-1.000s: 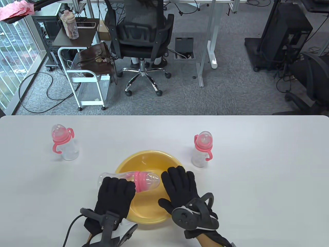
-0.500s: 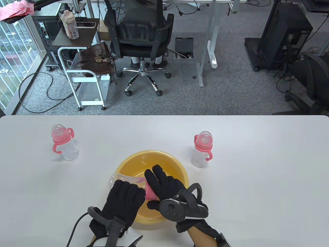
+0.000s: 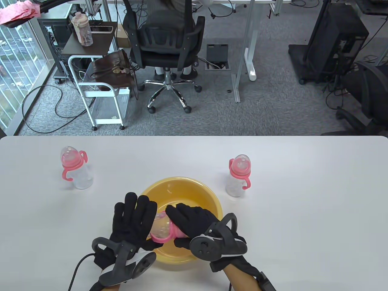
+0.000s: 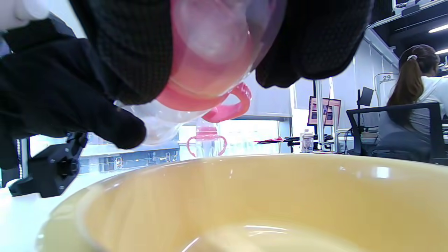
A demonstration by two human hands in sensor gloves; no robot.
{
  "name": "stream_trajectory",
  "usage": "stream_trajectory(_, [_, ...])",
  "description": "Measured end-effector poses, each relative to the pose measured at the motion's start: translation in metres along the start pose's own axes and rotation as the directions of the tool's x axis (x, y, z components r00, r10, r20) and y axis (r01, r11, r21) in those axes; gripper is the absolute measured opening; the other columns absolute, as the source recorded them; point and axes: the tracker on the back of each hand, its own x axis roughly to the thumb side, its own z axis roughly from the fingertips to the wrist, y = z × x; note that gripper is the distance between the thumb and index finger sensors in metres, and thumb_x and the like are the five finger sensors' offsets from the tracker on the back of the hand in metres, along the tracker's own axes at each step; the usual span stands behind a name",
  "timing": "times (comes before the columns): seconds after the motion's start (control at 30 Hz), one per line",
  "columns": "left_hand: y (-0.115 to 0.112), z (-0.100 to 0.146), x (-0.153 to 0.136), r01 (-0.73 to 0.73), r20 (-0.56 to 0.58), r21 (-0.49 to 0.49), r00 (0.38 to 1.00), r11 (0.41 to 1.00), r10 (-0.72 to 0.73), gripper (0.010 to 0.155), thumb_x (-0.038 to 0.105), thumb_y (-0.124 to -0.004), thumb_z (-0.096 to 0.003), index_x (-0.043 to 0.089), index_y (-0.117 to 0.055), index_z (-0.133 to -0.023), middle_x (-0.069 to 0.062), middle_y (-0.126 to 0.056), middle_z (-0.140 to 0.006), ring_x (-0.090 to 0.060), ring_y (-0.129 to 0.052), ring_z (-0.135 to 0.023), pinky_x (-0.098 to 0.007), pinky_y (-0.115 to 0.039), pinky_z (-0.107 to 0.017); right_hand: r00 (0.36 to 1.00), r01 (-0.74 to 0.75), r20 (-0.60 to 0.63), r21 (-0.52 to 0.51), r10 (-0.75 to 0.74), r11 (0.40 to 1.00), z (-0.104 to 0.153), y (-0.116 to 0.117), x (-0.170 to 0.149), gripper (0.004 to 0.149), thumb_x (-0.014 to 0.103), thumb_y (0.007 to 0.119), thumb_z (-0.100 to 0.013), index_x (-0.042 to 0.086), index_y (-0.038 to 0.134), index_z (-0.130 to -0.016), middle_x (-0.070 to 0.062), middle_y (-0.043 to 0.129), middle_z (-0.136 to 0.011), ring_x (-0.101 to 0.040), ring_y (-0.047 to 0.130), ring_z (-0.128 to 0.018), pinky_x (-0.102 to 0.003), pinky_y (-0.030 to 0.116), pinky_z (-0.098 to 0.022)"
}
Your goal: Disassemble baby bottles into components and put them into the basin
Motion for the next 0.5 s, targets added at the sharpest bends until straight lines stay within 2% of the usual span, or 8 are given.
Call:
stream_trajectory(0.1, [-0.002, 0.0, -0.001, -0.033, -0.004, -0.007, 0.999, 0.999, 0.033, 0.103, 0.073, -0.069, -0.0352, 0.013, -0.04, -0.113, -0.009, -0.07, -0.109, -0.04, -0.081, -0.103, -0.063, -0.059, -0.077, 1.0, 0.022, 0.003, 0.012, -0.022, 1.0, 0.0, 0.003, 0.0, 0.093, 0.049, 0.088, -0.046, 0.024, 0.031, -0.115, -0.017, 0.06, -0.11, -0.044, 0.094, -0.067, -0.044, 0.091, -0.047])
stream_trajectory(0.13, [-0.003, 0.001, -0.003, -0.101, -0.017, 0.004, 0.995, 0.995, 0.101, 0.101, 0.073, -0.07, -0.0335, 0.015, -0.044, -0.112, -0.008, -0.072, -0.107, -0.038, -0.083, -0.101, -0.063, -0.06, -0.077, 0.999, 0.054, 0.004, 0.006, -0.054, 0.999, 0.001, 0.003, 0.0, 0.094, 0.049, 0.088, -0.046, 0.024, 0.03, -0.115, -0.019, 0.06, -0.11, -0.044, 0.095, -0.063, -0.042, 0.093, -0.042])
stream_trajectory(0.2, [-0.003, 0.001, -0.006, -0.124, -0.022, 0.014, 0.992, 0.992, 0.124, 0.1, 0.077, -0.068, -0.0298, 0.017, -0.051, -0.108, -0.008, -0.076, -0.103, -0.035, -0.087, -0.095, -0.062, -0.064, -0.075, 0.994, 0.106, 0.0, -0.001, -0.106, 0.994, 0.001, 0.004, 0.0, 0.097, 0.049, 0.087, -0.046, 0.019, 0.027, -0.115, -0.023, 0.061, -0.107, -0.044, 0.096, -0.059, -0.04, 0.094, -0.037])
stream_trajectory(0.33, [0.003, 0.001, -0.009, -0.084, -0.051, 0.074, 0.995, 0.994, 0.088, 0.101, 0.081, -0.065, -0.0261, 0.018, -0.059, -0.104, -0.008, -0.084, -0.095, -0.031, -0.094, -0.086, -0.057, -0.075, -0.068, 0.986, 0.165, -0.013, -0.052, -0.166, 0.985, 0.0, 0.003, -0.003, 0.098, 0.048, 0.087, -0.045, 0.011, 0.029, -0.114, -0.027, 0.061, -0.106, -0.045, 0.095, -0.059, -0.04, 0.094, -0.038])
stream_trajectory(0.4, [0.006, 0.001, -0.01, -0.075, -0.061, 0.086, 0.995, 0.993, 0.08, 0.101, 0.082, -0.064, -0.0263, 0.017, -0.061, -0.104, -0.008, -0.086, -0.094, -0.03, -0.096, -0.085, -0.055, -0.08, -0.063, 0.981, 0.191, -0.02, -0.079, -0.193, 0.978, 0.0, 0.001, -0.004, 0.092, 0.048, 0.085, -0.045, 0.009, 0.038, -0.113, -0.028, 0.061, -0.105, -0.046, 0.093, -0.06, -0.041, 0.093, -0.04])
stream_trajectory(0.5, [0.01, 0.0, -0.011, -0.083, -0.08, 0.089, 0.993, 0.993, 0.09, 0.101, 0.082, -0.066, -0.026, 0.017, -0.064, -0.103, -0.01, -0.087, -0.093, -0.032, -0.097, -0.084, -0.054, -0.087, -0.051, 0.98, 0.195, -0.012, -0.101, -0.197, 0.976, -0.001, 0.001, -0.004, 0.09, 0.047, 0.084, -0.045, 0.006, 0.04, -0.112, -0.03, 0.061, -0.105, -0.047, 0.092, -0.061, -0.042, 0.092, -0.04])
